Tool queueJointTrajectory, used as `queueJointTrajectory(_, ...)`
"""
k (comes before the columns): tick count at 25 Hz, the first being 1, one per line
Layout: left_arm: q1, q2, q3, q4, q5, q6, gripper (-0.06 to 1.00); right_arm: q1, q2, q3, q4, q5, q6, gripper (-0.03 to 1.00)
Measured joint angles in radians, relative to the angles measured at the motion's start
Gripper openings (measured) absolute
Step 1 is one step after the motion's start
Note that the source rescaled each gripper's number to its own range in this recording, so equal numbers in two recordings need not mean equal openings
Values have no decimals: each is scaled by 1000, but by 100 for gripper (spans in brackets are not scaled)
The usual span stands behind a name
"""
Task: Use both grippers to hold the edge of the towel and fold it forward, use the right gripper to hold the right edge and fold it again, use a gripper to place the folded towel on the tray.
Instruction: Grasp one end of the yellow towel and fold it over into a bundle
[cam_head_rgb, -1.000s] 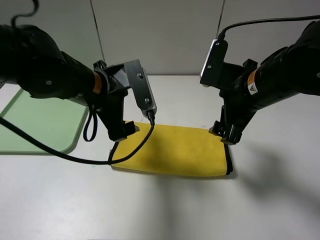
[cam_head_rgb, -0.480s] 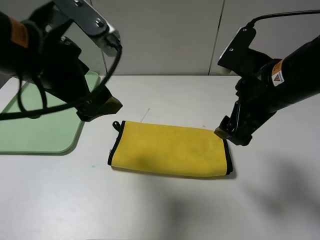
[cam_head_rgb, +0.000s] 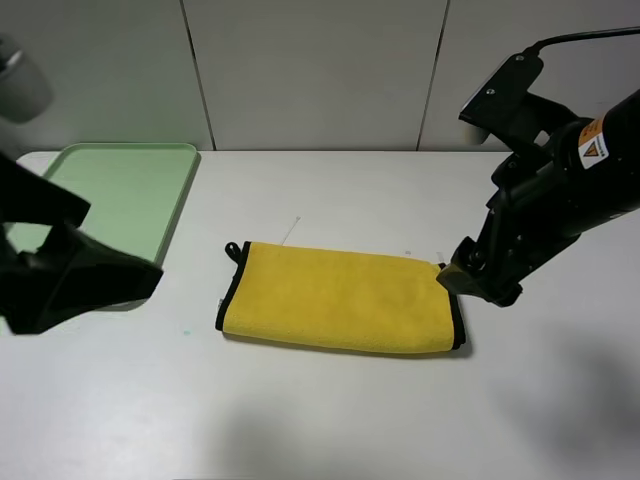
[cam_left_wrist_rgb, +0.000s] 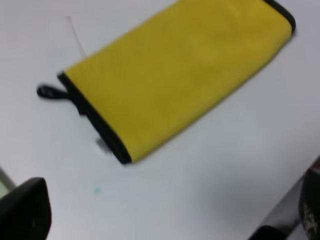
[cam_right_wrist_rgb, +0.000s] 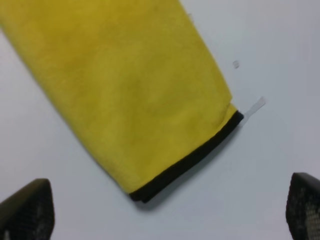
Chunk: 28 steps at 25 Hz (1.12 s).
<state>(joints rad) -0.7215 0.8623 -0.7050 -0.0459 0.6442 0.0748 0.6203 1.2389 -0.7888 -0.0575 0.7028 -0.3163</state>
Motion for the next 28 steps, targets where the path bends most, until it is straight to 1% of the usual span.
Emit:
queueJointTrajectory(5,0,-215,135,0,6,-88,100,0,0,0,31,11,0,100)
queueJointTrajectory(8,0,-363,179,0,31,-104,100,0,0,0,38,13,0,100)
queueJointTrajectory(13,0,-574,190,0,138,-113,100,0,0,0,39,14,0,100)
queueJointTrajectory(18,0,-749,190,9,308,-149,100,0,0,0,39,14,0,100)
queueJointTrajectory(20,0,-797,190,46,378,-193,100,0,0,0,39,14,0,100)
queueJointTrajectory(22,0,-828,190,80,429,-244,100,0,0,0,39,14,0,100)
queueJointTrajectory(23,0,-842,192,109,448,-271,100,0,0,0,39,14,0,100)
queueJointTrajectory(25,0,-861,194,152,463,-309,100,0,0,0,39,14,0,100)
queueJointTrajectory(28,0,-865,194,209,464,-327,100,0,0,0,39,13,0,100)
